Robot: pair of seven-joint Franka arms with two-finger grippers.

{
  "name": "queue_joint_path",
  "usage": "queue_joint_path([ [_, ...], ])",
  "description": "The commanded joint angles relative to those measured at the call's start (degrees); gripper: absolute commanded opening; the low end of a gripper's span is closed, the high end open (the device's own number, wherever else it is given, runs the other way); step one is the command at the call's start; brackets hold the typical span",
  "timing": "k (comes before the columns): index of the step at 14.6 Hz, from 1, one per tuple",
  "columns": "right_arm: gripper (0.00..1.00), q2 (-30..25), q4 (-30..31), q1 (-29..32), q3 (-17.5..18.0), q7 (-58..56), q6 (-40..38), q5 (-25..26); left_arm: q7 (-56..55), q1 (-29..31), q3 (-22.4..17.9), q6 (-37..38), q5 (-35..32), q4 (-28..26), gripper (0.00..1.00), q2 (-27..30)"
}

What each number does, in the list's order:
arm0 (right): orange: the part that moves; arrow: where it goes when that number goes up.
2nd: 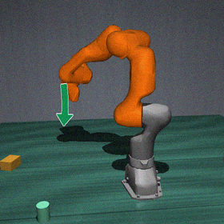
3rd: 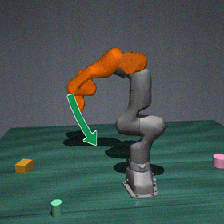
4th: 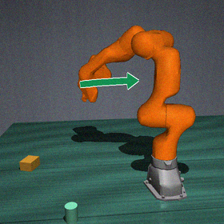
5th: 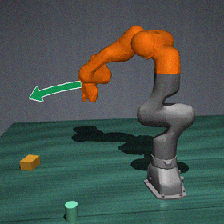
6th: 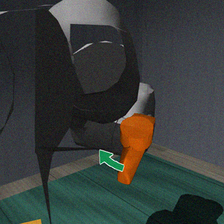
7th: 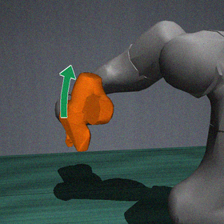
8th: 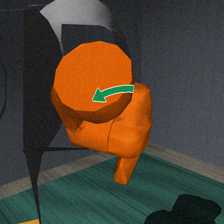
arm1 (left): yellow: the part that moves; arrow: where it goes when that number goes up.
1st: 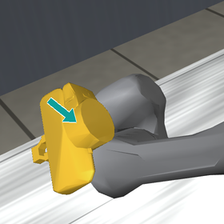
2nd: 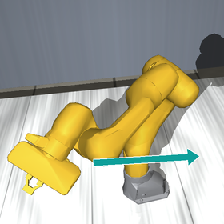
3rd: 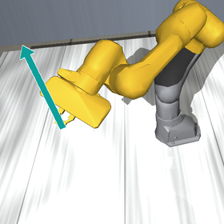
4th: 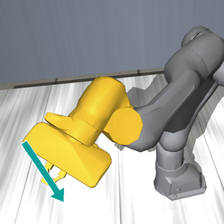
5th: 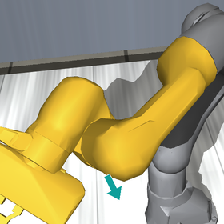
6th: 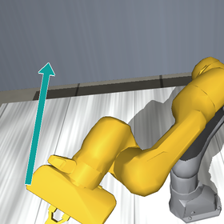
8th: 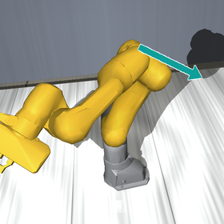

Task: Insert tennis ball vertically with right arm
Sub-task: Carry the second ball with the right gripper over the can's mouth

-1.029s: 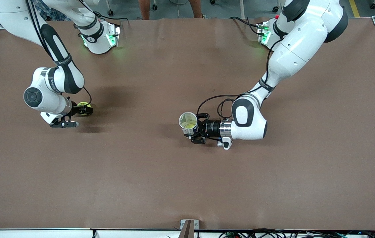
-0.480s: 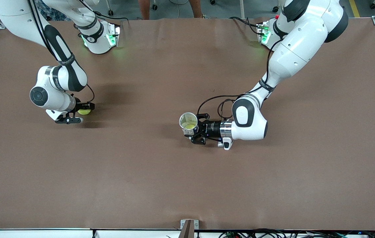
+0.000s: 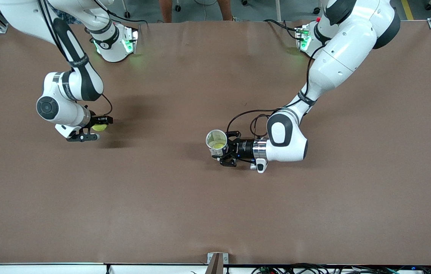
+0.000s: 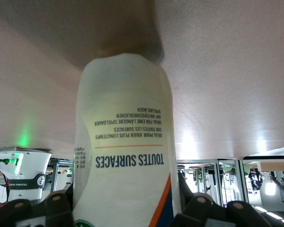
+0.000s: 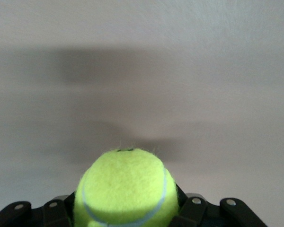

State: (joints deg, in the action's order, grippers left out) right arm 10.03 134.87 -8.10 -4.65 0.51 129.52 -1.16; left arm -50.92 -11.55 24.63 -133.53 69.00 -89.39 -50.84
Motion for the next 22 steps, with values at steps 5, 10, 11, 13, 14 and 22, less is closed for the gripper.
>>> queue_joint_path([
  [5,0.33,-3.7,-26.4,-14.3,0.0,20.7,-26.0,-0.4,-0.5,0.0,0.1,0.1,0.8,-0.4,0.75,0.8],
  [10,0.33,6.4,-44.6,-23.4,0.0,39.4,-26.6,-5.9,-0.7,0.0,0.1,0.1,0.8,-0.4,0.75,0.8],
  [11,0.33,9.4,-47.7,-24.9,0.0,43.1,-26.6,-6.3,-0.6,0.0,0.1,0.1,0.8,-0.4,0.75,0.8],
  [13,0.33,15.2,-54.6,-28.6,-0.1,49.6,-26.2,-6.1,-0.8,0.0,0.1,0.1,0.8,-0.4,0.75,0.8],
  [14,0.33,17.7,-57.7,-29.8,-0.1,52.0,-26.2,-6.1,-0.8,0.0,0.1,0.1,0.8,-0.3,0.75,0.8],
  [22,0.33,24.1,-61.4,-34.9,-0.1,61.1,-11.9,-6.2,-1.0,-0.1,0.1,0.1,0.7,-0.4,0.75,0.9],
])
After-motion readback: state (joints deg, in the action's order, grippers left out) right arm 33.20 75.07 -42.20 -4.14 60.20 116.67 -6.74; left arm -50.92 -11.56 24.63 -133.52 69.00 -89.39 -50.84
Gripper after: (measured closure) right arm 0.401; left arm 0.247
